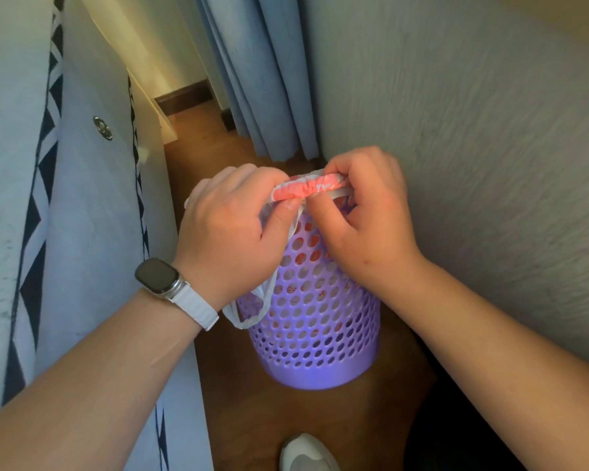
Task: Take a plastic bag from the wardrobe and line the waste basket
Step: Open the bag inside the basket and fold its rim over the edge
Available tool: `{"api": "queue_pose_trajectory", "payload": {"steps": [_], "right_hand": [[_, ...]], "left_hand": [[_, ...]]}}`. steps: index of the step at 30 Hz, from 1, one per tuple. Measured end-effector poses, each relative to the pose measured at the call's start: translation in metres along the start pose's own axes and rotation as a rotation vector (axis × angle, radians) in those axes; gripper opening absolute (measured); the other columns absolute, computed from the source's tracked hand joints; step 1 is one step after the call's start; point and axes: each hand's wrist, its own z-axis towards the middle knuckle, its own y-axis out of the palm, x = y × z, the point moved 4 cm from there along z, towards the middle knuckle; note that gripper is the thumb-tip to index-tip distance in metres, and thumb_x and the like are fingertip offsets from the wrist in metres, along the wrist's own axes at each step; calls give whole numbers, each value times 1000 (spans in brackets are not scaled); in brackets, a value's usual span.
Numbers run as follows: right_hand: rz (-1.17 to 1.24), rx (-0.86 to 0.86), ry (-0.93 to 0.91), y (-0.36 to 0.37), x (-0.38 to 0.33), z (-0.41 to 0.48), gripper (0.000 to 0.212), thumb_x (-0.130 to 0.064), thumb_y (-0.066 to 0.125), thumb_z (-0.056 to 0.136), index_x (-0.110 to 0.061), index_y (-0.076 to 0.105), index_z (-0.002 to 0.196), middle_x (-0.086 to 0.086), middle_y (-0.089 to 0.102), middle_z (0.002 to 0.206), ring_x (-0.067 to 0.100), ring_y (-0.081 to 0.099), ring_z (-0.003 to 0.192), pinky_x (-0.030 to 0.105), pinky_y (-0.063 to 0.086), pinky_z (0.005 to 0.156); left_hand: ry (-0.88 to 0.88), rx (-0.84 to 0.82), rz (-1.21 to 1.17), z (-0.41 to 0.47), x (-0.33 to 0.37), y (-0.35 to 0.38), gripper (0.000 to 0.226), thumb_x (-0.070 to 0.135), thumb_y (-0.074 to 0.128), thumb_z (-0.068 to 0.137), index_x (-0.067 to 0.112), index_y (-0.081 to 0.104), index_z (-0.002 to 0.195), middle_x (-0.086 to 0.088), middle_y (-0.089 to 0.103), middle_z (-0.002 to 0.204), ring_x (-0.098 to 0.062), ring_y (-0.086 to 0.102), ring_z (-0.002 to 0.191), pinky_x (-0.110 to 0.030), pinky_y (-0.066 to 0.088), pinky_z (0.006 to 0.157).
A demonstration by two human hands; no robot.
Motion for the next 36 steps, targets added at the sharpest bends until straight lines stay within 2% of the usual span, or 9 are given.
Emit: {"api": "queue_pose_trajectory", "payload": {"steps": [2, 8, 11, 15, 19, 22, 25, 29, 36], "right_hand": [[61, -36, -5, 1, 2, 1, 19, -27, 61, 84, -11, 62, 96, -8, 52, 94, 19, 54, 90, 46, 44, 83], [142, -59, 20, -3, 24, 5, 33, -26, 62, 84, -4, 65, 109, -4, 57, 107, 17, 56, 103, 33, 43, 95], [141, -25, 41, -4, 27, 6, 28, -24, 59, 86, -3, 66, 103, -5, 57, 103, 14, 56, 101, 30, 42, 94], [110, 23, 48, -7, 24, 6, 16, -21, 58, 86, -5, 61, 88, -5, 55, 91, 17, 53, 89, 39, 44, 83], [52, 61, 8, -9, 17, 5, 13, -20, 59, 85, -7, 59, 84, -5, 50, 86, 19, 50, 84, 46, 43, 77], [-19, 30, -57, -6, 7, 1, 15, -22, 59, 86, -8, 60, 86, 2, 55, 87, 23, 52, 85, 45, 40, 78], [-52, 8, -71, -2, -1, -3, 19, -25, 60, 86, -7, 64, 89, 5, 60, 89, 26, 55, 88, 43, 38, 84], [-16, -2, -44, 1, -2, -3, 17, -25, 62, 85, -9, 62, 90, 4, 60, 89, 24, 55, 87, 43, 40, 81], [98, -74, -61, -4, 18, 2, 36, -27, 61, 85, -2, 64, 110, 9, 62, 110, 26, 58, 106, 44, 44, 96]], "left_hand": [[-8, 18, 24, -1, -6, 1, 26, 33, 51, 97, 11, 63, 87, -3, 59, 75, -25, 54, 69, -46, 44, 61], [-86, 55, -24, -1, -22, -2, 28, 31, 52, 95, 8, 59, 80, -4, 56, 70, -25, 51, 65, -45, 43, 58], [-78, 65, -59, 0, -18, -3, 28, 30, 53, 95, 9, 59, 79, -1, 54, 69, -19, 49, 65, -38, 40, 58], [-72, 62, -145, 0, -13, -2, 27, 29, 53, 95, 8, 59, 79, 1, 54, 70, -13, 48, 66, -32, 39, 57], [-13, 65, -101, -2, -7, -5, 29, 33, 52, 94, 8, 66, 95, -4, 64, 83, -22, 59, 78, -43, 46, 72], [10, 73, 19, -3, 1, -5, 37, 38, 52, 93, 9, 66, 113, -4, 67, 93, -24, 61, 89, -39, 40, 83], [37, 92, 58, -4, 8, -3, 31, 34, 53, 95, 11, 69, 107, -3, 69, 91, -25, 62, 84, -39, 40, 79], [63, 97, 68, -5, 5, -4, 24, 29, 54, 96, 10, 68, 89, -4, 66, 78, -27, 59, 72, -38, 40, 68], [35, 110, 46, -5, -8, -5, 24, 23, 54, 93, 6, 63, 78, -1, 52, 63, -22, 50, 58, -33, 37, 57]]}}
